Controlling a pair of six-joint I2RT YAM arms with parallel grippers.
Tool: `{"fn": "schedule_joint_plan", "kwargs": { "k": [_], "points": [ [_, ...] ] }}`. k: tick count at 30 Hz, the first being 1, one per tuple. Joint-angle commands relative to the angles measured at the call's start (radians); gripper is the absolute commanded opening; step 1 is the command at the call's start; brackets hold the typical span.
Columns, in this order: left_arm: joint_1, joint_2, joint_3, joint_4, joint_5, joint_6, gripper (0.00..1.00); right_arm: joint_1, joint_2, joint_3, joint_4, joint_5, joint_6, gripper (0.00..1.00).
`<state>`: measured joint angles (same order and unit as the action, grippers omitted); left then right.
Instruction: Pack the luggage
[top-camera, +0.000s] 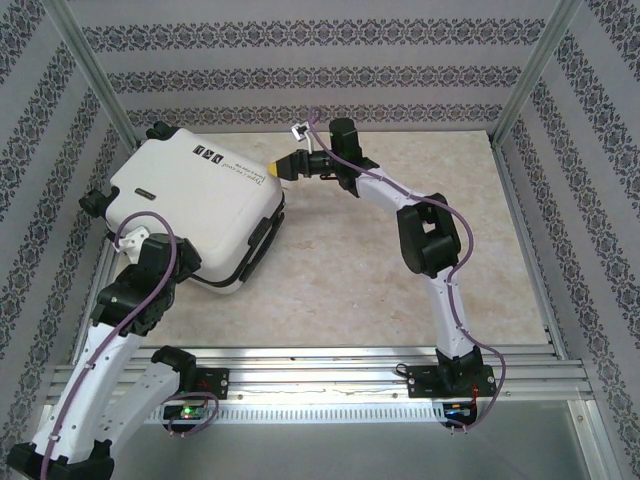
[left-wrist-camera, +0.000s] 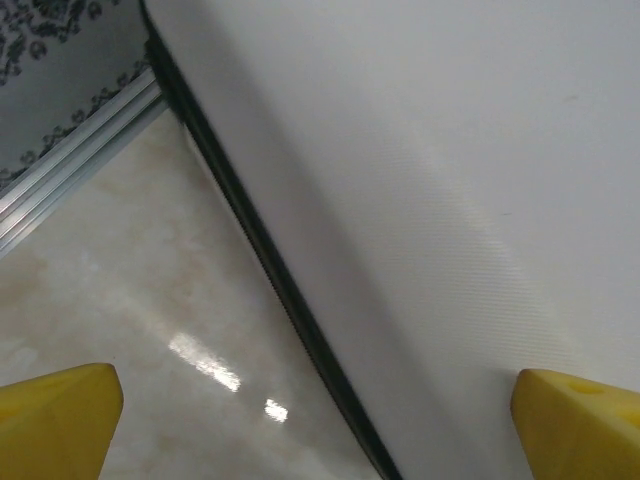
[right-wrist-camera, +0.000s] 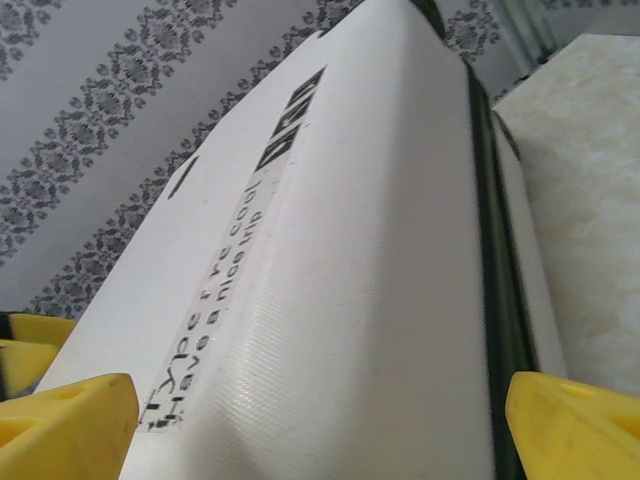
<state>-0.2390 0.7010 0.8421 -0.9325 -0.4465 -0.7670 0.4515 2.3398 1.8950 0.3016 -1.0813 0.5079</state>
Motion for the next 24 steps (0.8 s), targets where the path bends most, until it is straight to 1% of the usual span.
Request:
{"fn": "schedule_joint_plan", "kwargs": {
  "k": [1,3,5,8,11,14,18,19,24],
  "points": [
    [0.057,0.002,-0.076,0.144,0.065,0.044,1.0,0.029,0.03,0.038,0.019,-0.096,-0.017,0.95],
    [0.08,0.006,-0.126,0.257,0.147,0.076,1.0,0.04,0.024,0.026,0.027,-0.126,-0.023,0.94],
    [0.085,0.027,-0.163,0.362,0.233,0.111,1.0,0.047,0.004,-0.026,0.072,-0.142,-0.024,0.91],
    [0.084,0.106,-0.168,0.448,0.357,0.14,1.0,0.059,-0.038,-0.107,0.086,-0.164,-0.054,0.83],
    [0.083,0.184,-0.161,0.486,0.442,0.148,0.98,0.067,-0.091,-0.201,0.138,-0.179,-0.071,0.76],
    [0.083,0.212,-0.165,0.514,0.492,0.144,0.96,0.072,-0.146,-0.298,0.223,-0.177,-0.041,0.71],
    [0.065,0.211,-0.198,0.58,0.568,0.108,0.94,0.077,-0.223,-0.464,0.437,-0.157,0.084,0.68],
    [0.053,0.21,-0.204,0.585,0.568,0.097,0.93,0.078,-0.245,-0.509,0.488,-0.147,0.105,0.68],
    [-0.034,0.197,-0.252,0.63,0.562,0.03,0.91,0.087,-0.346,-0.718,0.625,-0.095,0.166,0.66]
  ]
}}
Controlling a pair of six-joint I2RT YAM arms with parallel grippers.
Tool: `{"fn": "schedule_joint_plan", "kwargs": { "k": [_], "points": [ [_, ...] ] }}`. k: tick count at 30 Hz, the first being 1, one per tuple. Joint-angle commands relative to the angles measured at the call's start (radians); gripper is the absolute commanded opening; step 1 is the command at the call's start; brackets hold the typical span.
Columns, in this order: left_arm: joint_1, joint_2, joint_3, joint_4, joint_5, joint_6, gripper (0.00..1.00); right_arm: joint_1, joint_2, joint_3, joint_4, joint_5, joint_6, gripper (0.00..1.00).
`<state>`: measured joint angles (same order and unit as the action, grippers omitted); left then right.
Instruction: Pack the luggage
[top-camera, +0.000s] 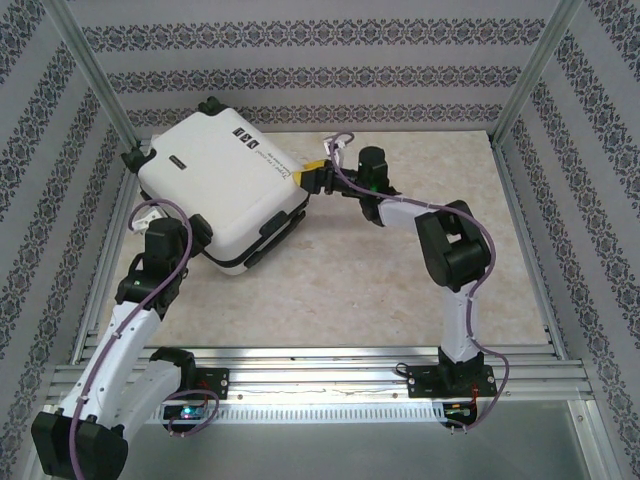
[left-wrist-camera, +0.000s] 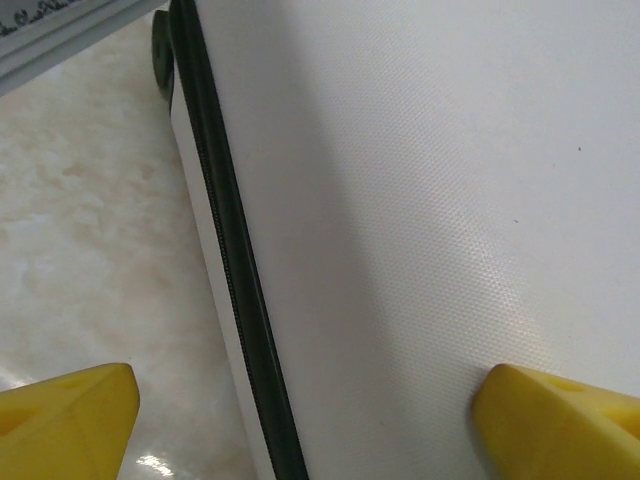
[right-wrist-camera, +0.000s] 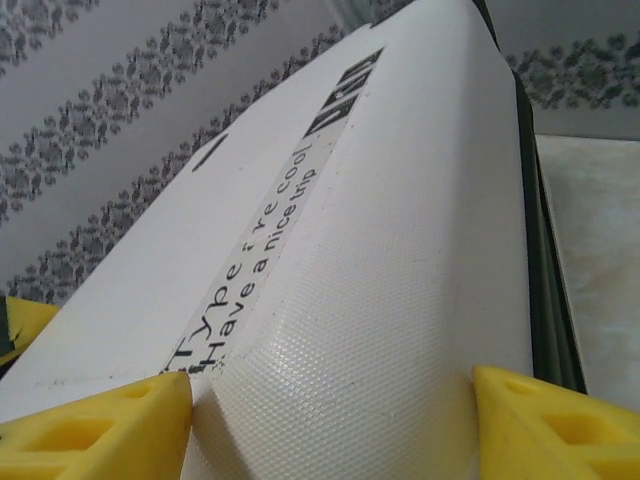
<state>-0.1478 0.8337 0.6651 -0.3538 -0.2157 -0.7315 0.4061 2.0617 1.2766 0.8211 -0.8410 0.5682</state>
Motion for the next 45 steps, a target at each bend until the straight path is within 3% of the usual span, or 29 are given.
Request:
{"fn": "schedule_joint_plan", "kwargs": {
  "k": [1,8,18,24,30,34,36,40,45],
  "points": [
    [-0.152,0.059,-0.083,0.059,0.318,-0.019,0.91,0.134,-0.09,-0.151,0.149,-0.325,0.134,0.66],
    [-0.278,0.057,-0.109,0.084,0.248,-0.066,0.91,0.153,-0.255,-0.475,0.31,-0.224,0.19,0.64],
    [-0.292,0.115,-0.065,0.063,0.238,-0.01,0.91,0.245,-0.505,-0.724,0.268,-0.119,0.153,0.62],
    [-0.277,0.226,0.04,0.044,0.156,0.127,0.95,0.288,-0.624,-0.794,0.19,-0.049,0.123,0.62],
    [-0.189,0.486,0.207,0.123,0.198,0.259,0.92,0.28,-0.655,-0.721,-0.067,0.019,-0.042,0.57],
    [-0.144,0.572,0.311,0.047,0.134,0.302,0.9,0.154,-0.678,-0.685,-0.115,0.032,-0.023,0.55],
    [-0.139,0.569,0.345,-0.007,0.104,0.307,0.9,0.079,-0.713,-0.658,-0.204,0.065,-0.038,0.61],
    [-0.139,0.502,0.344,-0.051,0.102,0.284,0.92,-0.019,-0.733,-0.474,-0.565,0.16,-0.203,0.78],
    [-0.136,0.42,0.338,-0.068,0.068,0.267,0.99,-0.121,-0.584,-0.261,-0.628,0.123,-0.162,0.89]
  ]
}}
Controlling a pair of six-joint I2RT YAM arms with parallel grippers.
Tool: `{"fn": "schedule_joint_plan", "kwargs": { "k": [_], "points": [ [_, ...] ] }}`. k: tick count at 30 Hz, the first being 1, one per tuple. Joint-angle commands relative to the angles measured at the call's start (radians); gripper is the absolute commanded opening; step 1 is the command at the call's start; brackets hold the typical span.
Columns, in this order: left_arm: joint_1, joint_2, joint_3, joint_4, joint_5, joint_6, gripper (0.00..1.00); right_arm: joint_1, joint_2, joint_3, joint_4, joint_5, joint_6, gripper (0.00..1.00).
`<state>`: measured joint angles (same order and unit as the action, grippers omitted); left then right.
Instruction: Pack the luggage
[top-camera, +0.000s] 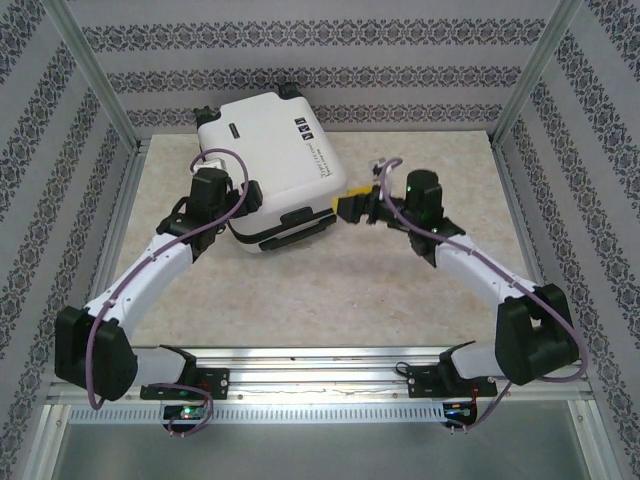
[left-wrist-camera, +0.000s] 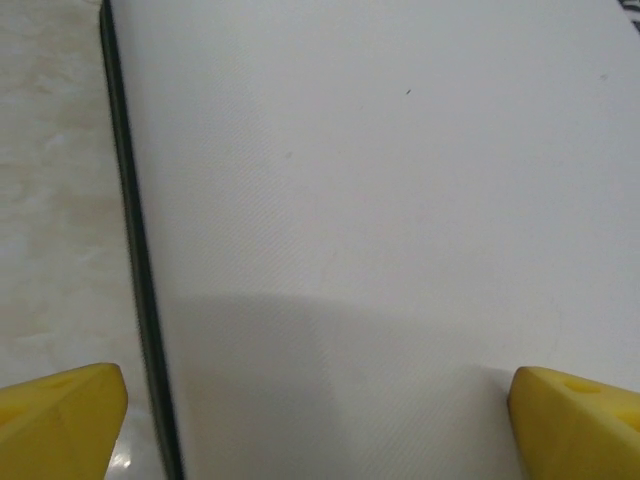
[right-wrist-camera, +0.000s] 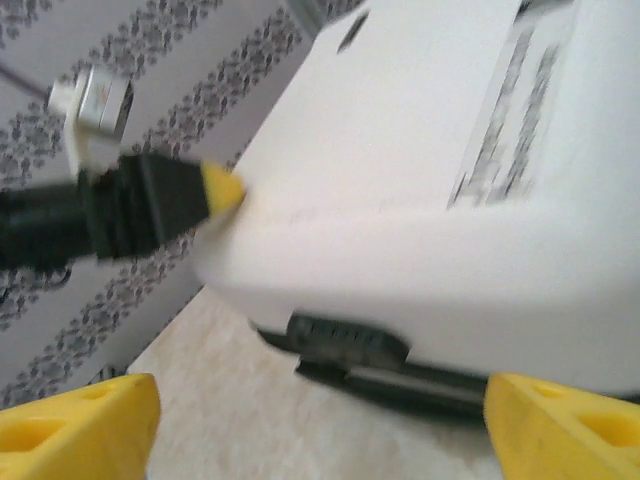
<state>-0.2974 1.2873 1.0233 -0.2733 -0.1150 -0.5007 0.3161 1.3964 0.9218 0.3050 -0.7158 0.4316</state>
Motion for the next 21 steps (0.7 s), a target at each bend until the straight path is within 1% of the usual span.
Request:
{"fn": "schedule_joint_plan", "kwargs": {
  "k": [1,3,7,10,12,13,16,17,20,21],
  "points": [
    [0.021,-0.034,-0.012,-0.155,-0.038,0.037,0.99,-0.037,0.125,0.146,-0.138,-0.013,-0.023,0.89],
    [0.044,-0.024,0.005,-0.165,-0.033,0.036,0.99,-0.035,0.226,0.258,-0.197,-0.027,-0.025,0.9],
    [0.103,-0.006,0.004,-0.138,0.023,0.037,0.99,-0.028,0.356,0.384,-0.24,0.011,-0.047,0.92],
    [0.15,0.008,-0.022,-0.049,0.144,0.054,1.0,-0.028,0.426,0.46,-0.289,0.045,-0.074,0.92],
    [0.165,0.027,-0.041,0.027,0.237,0.066,1.0,-0.029,0.468,0.494,-0.305,0.033,-0.08,0.92],
    [0.165,0.039,-0.043,0.05,0.265,0.066,1.0,-0.028,0.483,0.504,-0.305,0.019,-0.082,0.92],
    [0.166,0.088,-0.045,0.106,0.384,0.056,0.99,-0.021,0.518,0.517,-0.294,-0.107,-0.074,0.88],
    [0.167,0.104,-0.053,0.134,0.422,0.043,0.99,-0.014,0.521,0.509,-0.285,-0.157,-0.076,0.84],
    [0.155,0.144,-0.081,0.214,0.521,-0.017,0.96,0.019,0.484,0.421,-0.185,-0.273,-0.043,0.77],
    [0.141,0.151,-0.083,0.211,0.526,-0.031,0.95,0.031,0.455,0.368,-0.128,-0.293,-0.013,0.75]
  ]
}}
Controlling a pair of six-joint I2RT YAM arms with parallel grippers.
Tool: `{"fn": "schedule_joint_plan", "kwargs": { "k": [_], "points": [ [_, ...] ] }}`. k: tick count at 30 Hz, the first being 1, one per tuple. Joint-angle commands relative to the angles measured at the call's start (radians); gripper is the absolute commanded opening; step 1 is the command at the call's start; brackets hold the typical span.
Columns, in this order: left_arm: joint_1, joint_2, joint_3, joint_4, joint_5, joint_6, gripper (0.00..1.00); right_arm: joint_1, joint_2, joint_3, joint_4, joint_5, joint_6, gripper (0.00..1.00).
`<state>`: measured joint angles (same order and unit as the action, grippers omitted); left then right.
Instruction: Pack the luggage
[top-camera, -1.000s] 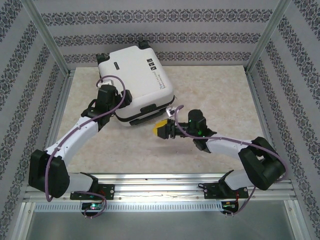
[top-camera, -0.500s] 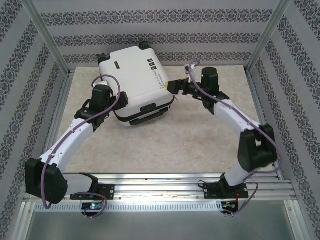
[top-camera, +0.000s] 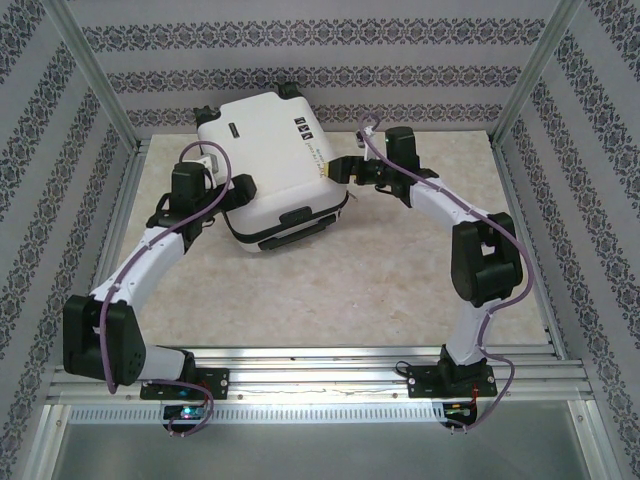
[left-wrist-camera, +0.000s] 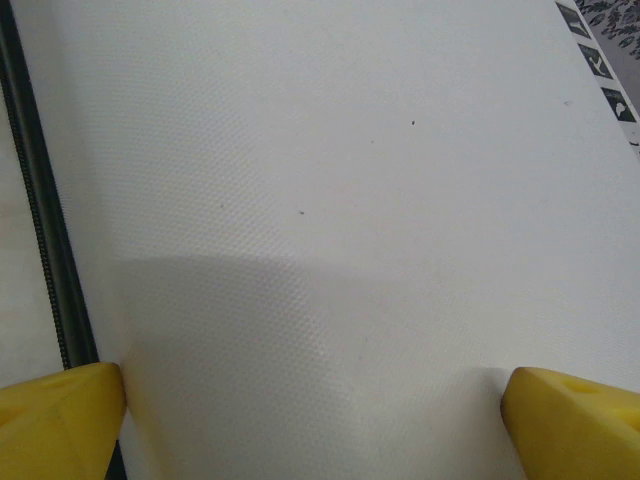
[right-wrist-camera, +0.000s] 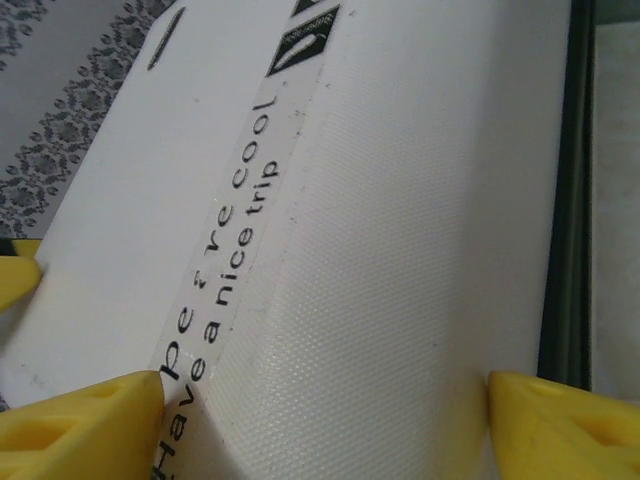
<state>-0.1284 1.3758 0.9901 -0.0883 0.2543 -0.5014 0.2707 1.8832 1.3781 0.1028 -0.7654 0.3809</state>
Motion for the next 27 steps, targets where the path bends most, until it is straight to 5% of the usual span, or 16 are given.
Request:
{"fn": "schedule_joint_plan", "kwargs": {
  "k": [1,8,14,20,27],
  "points": [
    [-0.044,0.067,-0.052,0.019,0.154,-0.042,0.94,0.088,-0.064,-0.134,0.119,-0.256,0.065,0.74],
    [-0.222,-0.042,-0.084,-0.118,0.029,-0.056,0.89,0.212,-0.373,-0.421,0.203,-0.175,0.135,0.71],
    [-0.243,-0.215,-0.145,-0.223,-0.109,-0.062,0.9,0.212,-0.493,-0.498,0.099,-0.051,0.073,0.71],
    [-0.243,-0.268,0.011,-0.478,-0.31,0.031,0.92,0.164,-0.624,-0.533,-0.099,0.152,-0.025,0.69],
    [-0.334,-0.168,0.251,-0.681,-0.466,0.135,0.92,0.089,-0.855,-0.741,-0.098,0.286,-0.079,0.68]
  ]
}}
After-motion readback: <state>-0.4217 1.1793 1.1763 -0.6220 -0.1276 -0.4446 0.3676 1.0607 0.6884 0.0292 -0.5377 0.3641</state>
